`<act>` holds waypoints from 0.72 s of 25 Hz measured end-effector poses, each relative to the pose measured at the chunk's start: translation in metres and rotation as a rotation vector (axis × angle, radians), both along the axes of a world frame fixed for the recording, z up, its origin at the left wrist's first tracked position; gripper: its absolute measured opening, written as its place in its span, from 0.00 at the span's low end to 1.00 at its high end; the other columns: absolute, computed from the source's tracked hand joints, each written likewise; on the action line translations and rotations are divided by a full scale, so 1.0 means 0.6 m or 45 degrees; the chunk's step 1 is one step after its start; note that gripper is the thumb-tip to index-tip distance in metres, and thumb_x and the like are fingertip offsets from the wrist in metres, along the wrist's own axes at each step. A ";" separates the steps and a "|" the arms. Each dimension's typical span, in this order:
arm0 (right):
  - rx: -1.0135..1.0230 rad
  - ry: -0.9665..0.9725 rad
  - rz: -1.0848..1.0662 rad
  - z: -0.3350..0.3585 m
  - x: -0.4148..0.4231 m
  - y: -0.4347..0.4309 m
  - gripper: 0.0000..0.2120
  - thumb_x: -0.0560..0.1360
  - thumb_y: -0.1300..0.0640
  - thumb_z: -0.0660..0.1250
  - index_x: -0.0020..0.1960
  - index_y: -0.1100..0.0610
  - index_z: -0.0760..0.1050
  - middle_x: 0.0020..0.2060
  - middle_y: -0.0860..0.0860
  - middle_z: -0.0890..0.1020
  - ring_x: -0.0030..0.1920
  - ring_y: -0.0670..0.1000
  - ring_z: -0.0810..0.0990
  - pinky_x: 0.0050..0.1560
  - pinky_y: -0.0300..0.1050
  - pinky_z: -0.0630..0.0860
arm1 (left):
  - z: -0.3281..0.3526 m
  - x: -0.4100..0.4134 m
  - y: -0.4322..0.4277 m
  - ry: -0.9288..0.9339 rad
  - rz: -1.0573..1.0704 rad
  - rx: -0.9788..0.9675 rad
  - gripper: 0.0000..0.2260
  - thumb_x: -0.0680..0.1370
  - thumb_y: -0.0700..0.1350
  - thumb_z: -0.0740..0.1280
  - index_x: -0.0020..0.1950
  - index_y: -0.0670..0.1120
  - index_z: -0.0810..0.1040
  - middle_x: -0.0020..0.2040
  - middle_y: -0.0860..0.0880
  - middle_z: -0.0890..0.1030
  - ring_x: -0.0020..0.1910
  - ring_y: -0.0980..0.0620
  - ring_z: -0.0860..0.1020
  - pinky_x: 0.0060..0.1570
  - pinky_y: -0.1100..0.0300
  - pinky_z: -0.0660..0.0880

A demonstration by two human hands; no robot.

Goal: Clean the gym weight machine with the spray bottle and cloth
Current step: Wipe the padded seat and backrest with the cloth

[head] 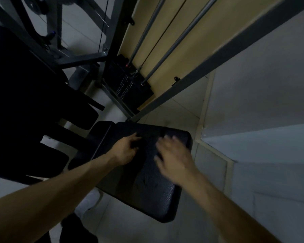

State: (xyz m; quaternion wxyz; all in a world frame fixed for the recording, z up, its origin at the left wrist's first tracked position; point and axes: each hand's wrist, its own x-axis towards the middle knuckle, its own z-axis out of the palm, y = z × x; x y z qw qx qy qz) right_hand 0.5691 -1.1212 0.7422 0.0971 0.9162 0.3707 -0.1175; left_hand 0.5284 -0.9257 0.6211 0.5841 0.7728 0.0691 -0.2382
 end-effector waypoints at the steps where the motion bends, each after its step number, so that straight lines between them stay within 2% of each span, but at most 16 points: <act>1: 0.000 0.104 0.085 0.002 -0.055 -0.002 0.27 0.81 0.46 0.58 0.73 0.59 0.74 0.72 0.57 0.75 0.75 0.57 0.71 0.79 0.56 0.61 | -0.009 0.000 0.009 0.048 0.002 0.041 0.25 0.82 0.40 0.64 0.79 0.52 0.67 0.83 0.52 0.56 0.80 0.49 0.58 0.78 0.53 0.60; 3: -0.049 0.221 0.280 -0.003 -0.117 -0.015 0.26 0.79 0.48 0.63 0.73 0.59 0.74 0.72 0.55 0.76 0.74 0.56 0.72 0.77 0.58 0.64 | -0.025 0.004 0.026 0.113 -0.029 0.103 0.27 0.82 0.40 0.64 0.81 0.51 0.63 0.84 0.49 0.52 0.81 0.47 0.58 0.77 0.54 0.58; 5: -0.101 0.186 0.380 -0.008 -0.075 -0.025 0.28 0.73 0.54 0.74 0.72 0.57 0.76 0.70 0.52 0.78 0.72 0.53 0.74 0.76 0.61 0.66 | -0.033 0.007 0.035 0.162 -0.083 0.134 0.30 0.82 0.41 0.64 0.82 0.50 0.58 0.84 0.47 0.47 0.82 0.44 0.54 0.79 0.53 0.55; 7: -0.112 0.028 0.242 -0.024 0.016 -0.014 0.27 0.73 0.58 0.76 0.71 0.56 0.77 0.69 0.51 0.80 0.71 0.54 0.76 0.77 0.63 0.63 | -0.047 0.006 0.042 0.249 -0.139 0.143 0.32 0.83 0.44 0.65 0.84 0.50 0.53 0.84 0.48 0.44 0.82 0.42 0.49 0.80 0.50 0.52; 9: -0.116 -0.087 -0.013 -0.035 0.095 0.006 0.21 0.77 0.60 0.71 0.69 0.58 0.78 0.67 0.54 0.80 0.68 0.57 0.77 0.77 0.62 0.61 | -0.062 -0.007 0.039 0.305 -0.217 0.124 0.37 0.82 0.48 0.67 0.84 0.53 0.48 0.84 0.49 0.41 0.82 0.41 0.45 0.79 0.47 0.50; 11: -0.110 -0.161 -0.140 -0.053 0.108 0.027 0.19 0.78 0.61 0.70 0.68 0.61 0.78 0.67 0.58 0.80 0.66 0.60 0.78 0.77 0.61 0.63 | -0.078 -0.017 0.039 0.307 -0.253 0.077 0.41 0.81 0.50 0.69 0.84 0.55 0.45 0.83 0.50 0.39 0.82 0.40 0.44 0.79 0.45 0.49; 12: -0.124 -0.176 -0.136 -0.064 0.082 0.032 0.22 0.76 0.60 0.72 0.69 0.62 0.77 0.67 0.59 0.80 0.67 0.61 0.78 0.77 0.60 0.65 | -0.085 -0.019 0.039 0.297 -0.257 0.060 0.42 0.80 0.50 0.70 0.84 0.55 0.44 0.83 0.51 0.39 0.82 0.40 0.44 0.79 0.45 0.49; 14: -0.151 -0.128 0.035 -0.076 -0.017 0.034 0.30 0.70 0.58 0.78 0.70 0.62 0.77 0.68 0.59 0.79 0.69 0.60 0.77 0.76 0.57 0.67 | -0.094 -0.019 0.041 0.270 -0.265 0.056 0.43 0.79 0.50 0.71 0.84 0.56 0.44 0.83 0.51 0.39 0.82 0.40 0.44 0.79 0.46 0.49; 15: -0.141 -0.028 0.156 -0.078 -0.073 0.032 0.33 0.67 0.58 0.79 0.71 0.61 0.77 0.69 0.58 0.79 0.70 0.58 0.77 0.76 0.55 0.65 | -0.095 -0.018 0.044 0.261 -0.277 0.064 0.43 0.79 0.51 0.71 0.83 0.56 0.44 0.83 0.51 0.39 0.82 0.40 0.44 0.79 0.47 0.49; 17: -0.165 0.167 0.330 -0.068 -0.130 0.022 0.33 0.67 0.59 0.78 0.71 0.60 0.77 0.70 0.56 0.79 0.72 0.56 0.75 0.77 0.55 0.64 | -0.101 -0.018 0.045 0.240 -0.309 0.072 0.44 0.79 0.51 0.72 0.83 0.56 0.43 0.83 0.50 0.38 0.82 0.40 0.44 0.79 0.47 0.49; 18: -0.168 0.179 0.367 -0.061 -0.109 0.022 0.34 0.66 0.59 0.79 0.71 0.58 0.77 0.70 0.55 0.79 0.72 0.55 0.75 0.76 0.57 0.67 | -0.107 -0.021 0.044 0.232 -0.324 0.071 0.45 0.78 0.51 0.72 0.83 0.56 0.43 0.83 0.50 0.38 0.82 0.40 0.44 0.79 0.47 0.48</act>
